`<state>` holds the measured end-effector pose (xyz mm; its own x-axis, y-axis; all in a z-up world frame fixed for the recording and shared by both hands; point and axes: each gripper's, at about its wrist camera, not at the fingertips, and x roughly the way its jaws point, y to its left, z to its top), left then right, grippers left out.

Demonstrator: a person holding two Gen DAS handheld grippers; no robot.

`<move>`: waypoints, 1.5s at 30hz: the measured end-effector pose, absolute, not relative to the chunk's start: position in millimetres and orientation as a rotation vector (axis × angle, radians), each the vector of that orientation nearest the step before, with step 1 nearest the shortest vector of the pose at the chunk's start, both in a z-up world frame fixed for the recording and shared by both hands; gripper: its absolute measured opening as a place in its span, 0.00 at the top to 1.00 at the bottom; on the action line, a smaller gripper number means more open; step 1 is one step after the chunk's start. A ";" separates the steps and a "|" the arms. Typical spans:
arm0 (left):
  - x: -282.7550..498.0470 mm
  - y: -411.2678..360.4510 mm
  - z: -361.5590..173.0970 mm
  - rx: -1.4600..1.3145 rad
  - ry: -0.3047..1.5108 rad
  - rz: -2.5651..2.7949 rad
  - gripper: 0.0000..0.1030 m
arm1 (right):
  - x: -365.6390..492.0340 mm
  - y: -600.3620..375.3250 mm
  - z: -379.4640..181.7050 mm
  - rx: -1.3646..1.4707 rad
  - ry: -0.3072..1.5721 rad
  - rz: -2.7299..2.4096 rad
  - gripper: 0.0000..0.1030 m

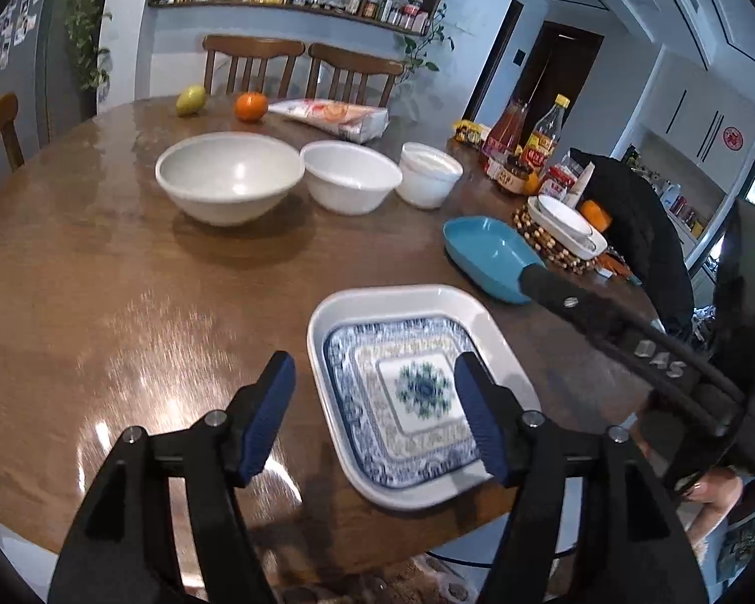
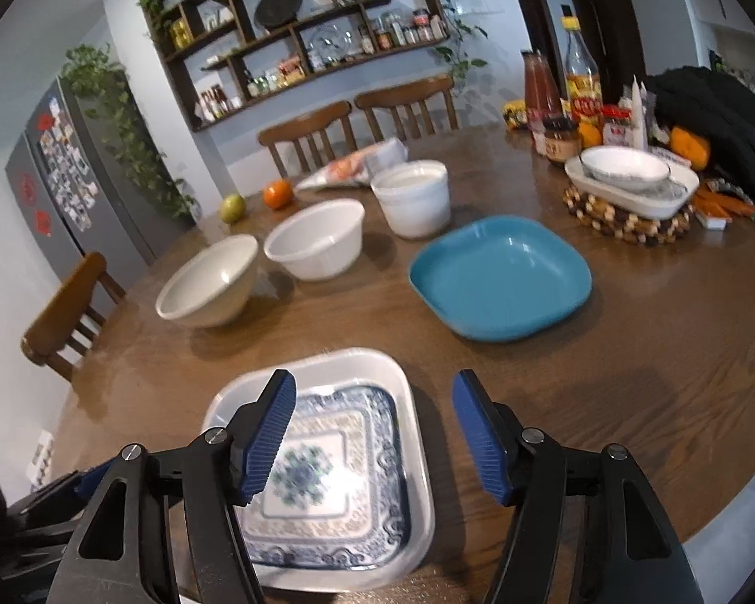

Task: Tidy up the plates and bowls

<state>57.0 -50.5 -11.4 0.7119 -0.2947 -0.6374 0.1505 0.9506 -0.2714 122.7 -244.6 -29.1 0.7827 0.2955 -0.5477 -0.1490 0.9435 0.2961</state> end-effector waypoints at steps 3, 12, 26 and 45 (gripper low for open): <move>66.0 -51.4 -0.4 -0.185 0.718 -0.252 0.34 | 124.8 -250.1 -11.5 0.258 0.587 0.269 0.23; 121.2 -60.5 37.2 -0.266 0.750 -0.334 0.33 | 147.6 -292.0 46.7 0.315 0.484 0.264 0.11; 210.7 -173.8 -2.8 -0.136 0.932 -0.313 0.35 | 280.8 -344.5 -6.6 0.328 0.756 0.246 0.06; 232.3 -206.8 -37.7 -0.036 0.976 -0.273 0.41 | 304.9 -350.8 -65.5 0.322 0.901 0.222 0.12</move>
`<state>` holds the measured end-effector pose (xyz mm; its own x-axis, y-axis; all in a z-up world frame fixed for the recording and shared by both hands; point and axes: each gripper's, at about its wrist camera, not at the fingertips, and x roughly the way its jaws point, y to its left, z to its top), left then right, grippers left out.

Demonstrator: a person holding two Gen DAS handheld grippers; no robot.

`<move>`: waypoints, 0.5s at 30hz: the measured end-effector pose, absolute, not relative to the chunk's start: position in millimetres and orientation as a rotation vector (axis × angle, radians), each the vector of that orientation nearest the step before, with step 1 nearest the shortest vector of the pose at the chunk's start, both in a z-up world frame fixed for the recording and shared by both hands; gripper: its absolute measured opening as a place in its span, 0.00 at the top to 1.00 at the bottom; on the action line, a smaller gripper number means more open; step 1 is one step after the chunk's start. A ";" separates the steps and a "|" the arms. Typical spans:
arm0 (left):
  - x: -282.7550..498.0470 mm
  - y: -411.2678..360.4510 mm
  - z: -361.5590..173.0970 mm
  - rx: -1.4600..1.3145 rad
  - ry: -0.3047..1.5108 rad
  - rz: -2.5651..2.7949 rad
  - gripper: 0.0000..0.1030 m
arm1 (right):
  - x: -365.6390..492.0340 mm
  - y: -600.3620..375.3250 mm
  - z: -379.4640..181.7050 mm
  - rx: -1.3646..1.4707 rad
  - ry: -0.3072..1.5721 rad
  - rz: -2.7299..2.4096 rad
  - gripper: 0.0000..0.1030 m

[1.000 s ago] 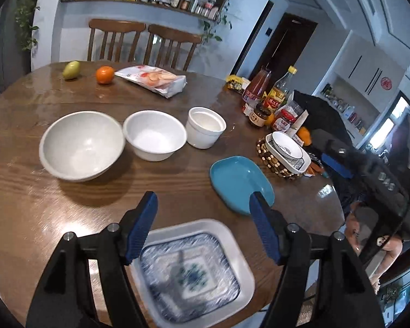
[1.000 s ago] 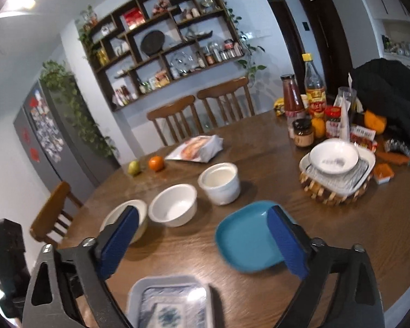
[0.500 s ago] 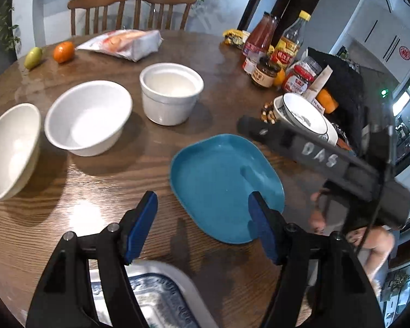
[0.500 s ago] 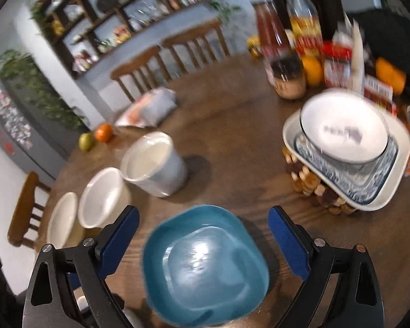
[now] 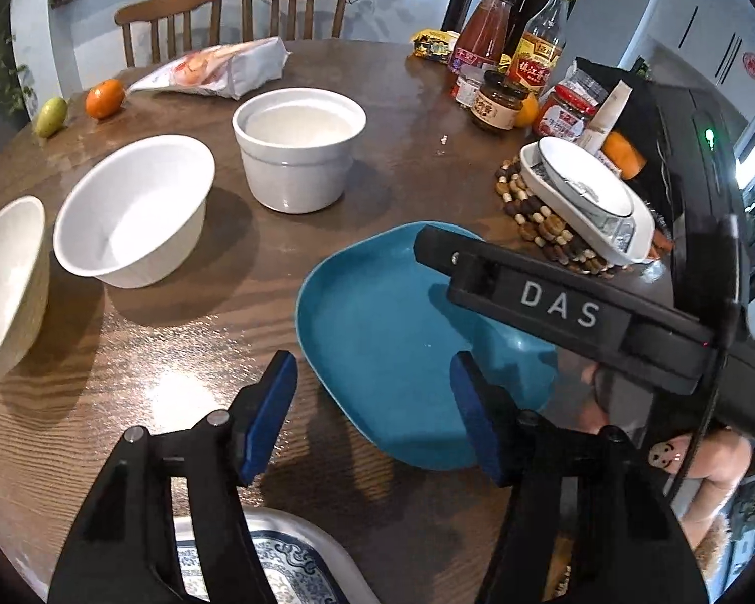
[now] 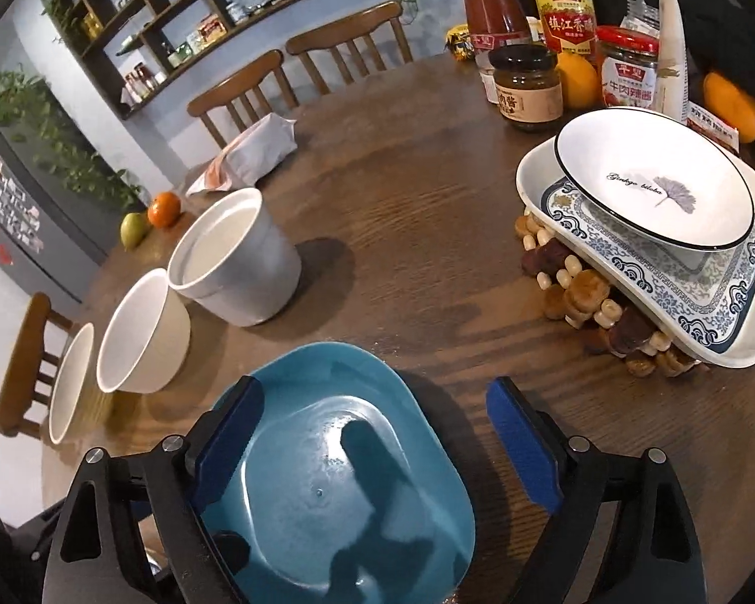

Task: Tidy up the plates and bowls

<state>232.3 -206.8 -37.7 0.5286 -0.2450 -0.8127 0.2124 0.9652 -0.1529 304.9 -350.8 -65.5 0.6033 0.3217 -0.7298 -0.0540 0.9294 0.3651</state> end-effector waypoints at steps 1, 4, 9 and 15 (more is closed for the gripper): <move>232.3 -207.6 -38.3 -0.031 0.974 -0.271 0.44 | 307.6 -351.2 -66.4 0.322 0.906 0.226 0.15; 232.8 -209.7 -41.6 -0.027 0.989 -0.286 0.49 | 310.9 -349.5 -70.2 0.320 0.929 0.234 0.18; 230.8 -212.8 -43.5 0.005 0.978 -0.285 0.55 | 311.9 -349.2 -71.7 0.320 0.932 0.231 0.26; 229.1 -217.0 -44.6 0.034 0.964 -0.267 0.58 | 310.1 -346.5 -71.0 0.304 0.930 0.238 0.27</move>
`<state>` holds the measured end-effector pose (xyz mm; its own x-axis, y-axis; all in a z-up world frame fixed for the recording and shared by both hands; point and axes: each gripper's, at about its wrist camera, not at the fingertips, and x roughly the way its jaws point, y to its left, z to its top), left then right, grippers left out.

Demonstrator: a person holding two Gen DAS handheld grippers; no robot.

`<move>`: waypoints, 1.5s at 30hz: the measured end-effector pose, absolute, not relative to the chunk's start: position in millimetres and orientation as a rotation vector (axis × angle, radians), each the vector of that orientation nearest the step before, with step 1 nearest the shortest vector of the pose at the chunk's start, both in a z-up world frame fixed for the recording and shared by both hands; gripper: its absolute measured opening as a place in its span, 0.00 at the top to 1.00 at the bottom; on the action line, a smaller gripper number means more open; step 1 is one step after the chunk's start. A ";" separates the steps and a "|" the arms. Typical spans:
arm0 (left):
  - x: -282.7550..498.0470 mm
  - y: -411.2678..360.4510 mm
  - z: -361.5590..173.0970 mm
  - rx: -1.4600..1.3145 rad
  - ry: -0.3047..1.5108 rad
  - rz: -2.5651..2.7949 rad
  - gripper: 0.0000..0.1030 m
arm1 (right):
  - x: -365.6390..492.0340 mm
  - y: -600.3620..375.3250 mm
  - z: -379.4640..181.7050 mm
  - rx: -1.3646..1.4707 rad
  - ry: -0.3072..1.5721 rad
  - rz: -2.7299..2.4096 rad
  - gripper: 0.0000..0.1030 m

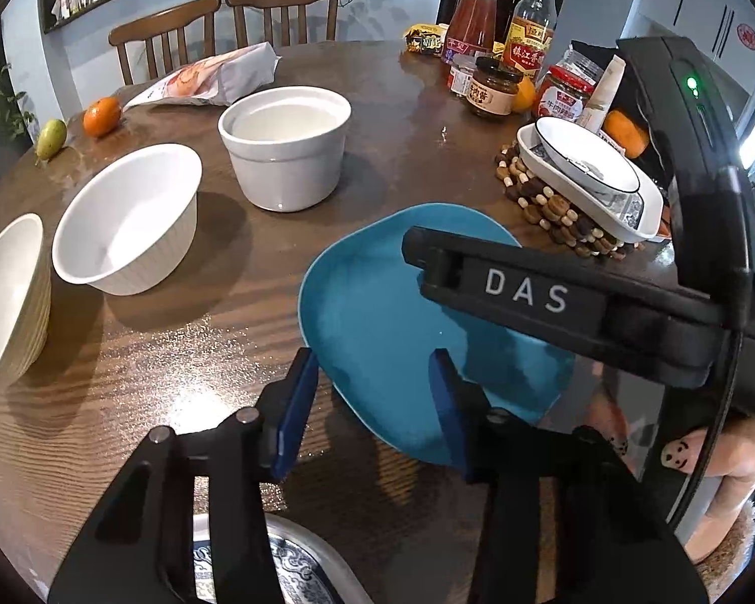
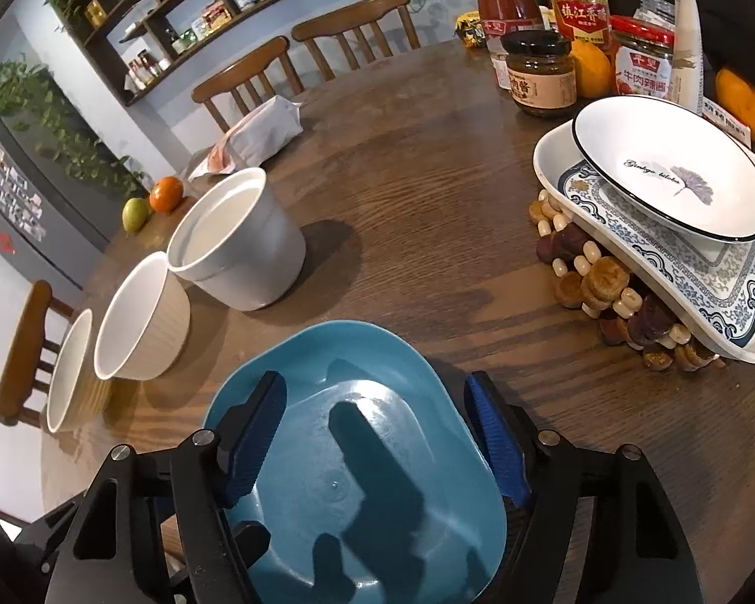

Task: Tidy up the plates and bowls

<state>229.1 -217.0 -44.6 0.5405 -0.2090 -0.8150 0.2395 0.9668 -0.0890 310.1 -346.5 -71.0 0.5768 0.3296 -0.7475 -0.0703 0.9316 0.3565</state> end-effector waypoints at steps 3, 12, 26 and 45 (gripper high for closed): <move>228.9 -218.4 -44.7 0.037 0.959 -0.258 0.58 | 311.8 -346.3 -71.3 0.312 0.929 0.246 0.27; 223.0 -220.0 -40.5 -0.014 0.977 -0.374 0.65 | 310.4 -345.6 -72.5 0.378 0.938 0.339 0.31; 236.9 -174.6 -38.4 -0.112 0.983 -0.239 0.62 | 308.7 -345.1 -66.2 0.387 0.906 0.331 0.34; 245.4 -149.7 -42.1 -0.158 0.990 -0.158 0.49 | 307.5 -335.1 -71.1 0.341 0.937 0.347 0.55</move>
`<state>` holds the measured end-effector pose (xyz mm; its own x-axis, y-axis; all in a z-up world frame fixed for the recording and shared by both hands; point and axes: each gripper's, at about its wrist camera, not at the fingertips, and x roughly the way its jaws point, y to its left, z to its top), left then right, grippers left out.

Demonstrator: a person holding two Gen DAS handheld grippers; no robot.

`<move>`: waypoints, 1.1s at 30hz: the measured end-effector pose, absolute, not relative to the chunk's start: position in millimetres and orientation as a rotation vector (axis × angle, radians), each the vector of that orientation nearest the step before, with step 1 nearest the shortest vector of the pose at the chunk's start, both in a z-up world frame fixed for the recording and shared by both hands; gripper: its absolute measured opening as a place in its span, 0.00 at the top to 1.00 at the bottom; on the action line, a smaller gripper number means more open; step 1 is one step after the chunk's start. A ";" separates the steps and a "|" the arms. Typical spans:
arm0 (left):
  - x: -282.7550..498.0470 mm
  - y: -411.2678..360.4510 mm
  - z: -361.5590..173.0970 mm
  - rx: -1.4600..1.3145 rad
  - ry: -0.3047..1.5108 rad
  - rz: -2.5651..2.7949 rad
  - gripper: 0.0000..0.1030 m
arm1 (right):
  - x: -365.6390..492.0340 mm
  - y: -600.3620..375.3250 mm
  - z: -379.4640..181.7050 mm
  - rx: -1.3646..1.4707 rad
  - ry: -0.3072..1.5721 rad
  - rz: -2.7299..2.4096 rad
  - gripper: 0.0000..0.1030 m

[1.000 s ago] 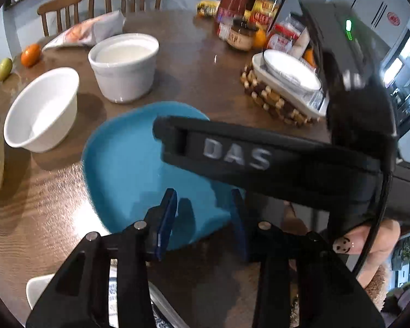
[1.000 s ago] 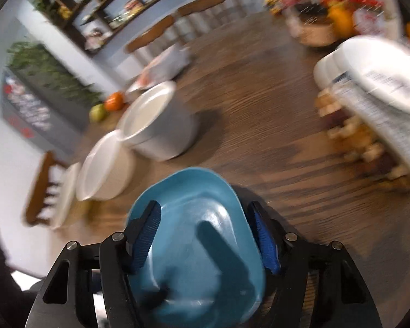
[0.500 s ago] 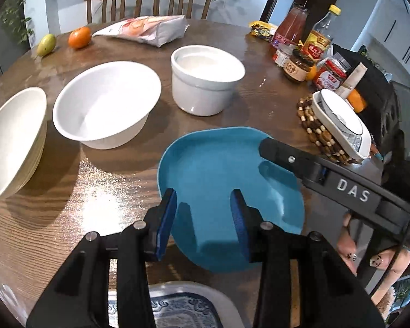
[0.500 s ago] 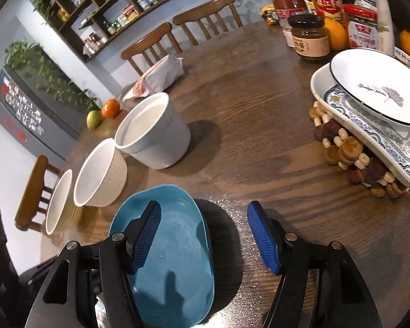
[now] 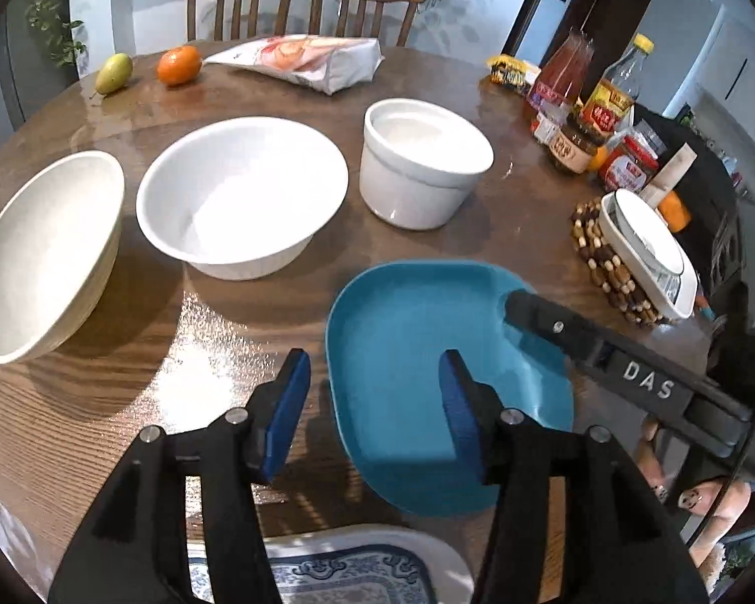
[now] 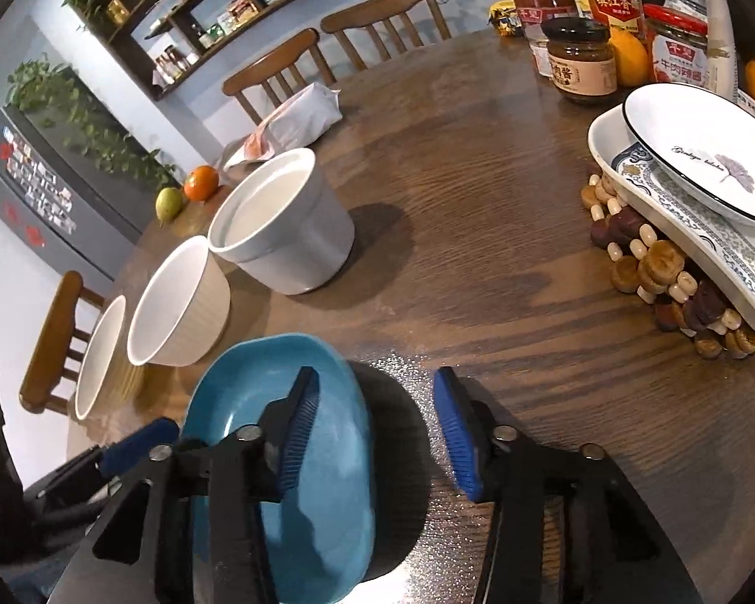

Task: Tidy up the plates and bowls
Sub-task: 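Carry the teal dish with the right tool and lower it onto the patterned plate stack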

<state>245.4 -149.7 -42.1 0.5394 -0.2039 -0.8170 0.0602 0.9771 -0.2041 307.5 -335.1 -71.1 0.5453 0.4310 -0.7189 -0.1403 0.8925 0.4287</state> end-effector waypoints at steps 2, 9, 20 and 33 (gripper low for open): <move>244.6 -146.2 -41.1 -0.175 0.987 -0.163 0.49 | 306.8 -335.0 -70.4 0.339 0.934 0.347 0.55; 248.0 -148.6 -47.8 -0.146 1.027 -0.164 0.46 | 305.5 -332.5 -70.7 0.356 0.942 0.387 0.55; 238.6 -162.7 -46.1 -0.112 1.013 -0.228 0.53 | 304.0 -322.2 -73.7 0.340 0.960 0.415 0.55; 195.7 -136.2 9.1 -0.179 0.872 -0.237 0.53 | 267.1 -305.6 -26.9 0.300 0.797 0.426 0.55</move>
<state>195.7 -136.2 9.1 0.6201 -0.2778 -0.7337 0.1327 0.9589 -0.2509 267.1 -305.6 -26.9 0.6215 0.4750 -0.6230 -0.2534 0.8744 0.4138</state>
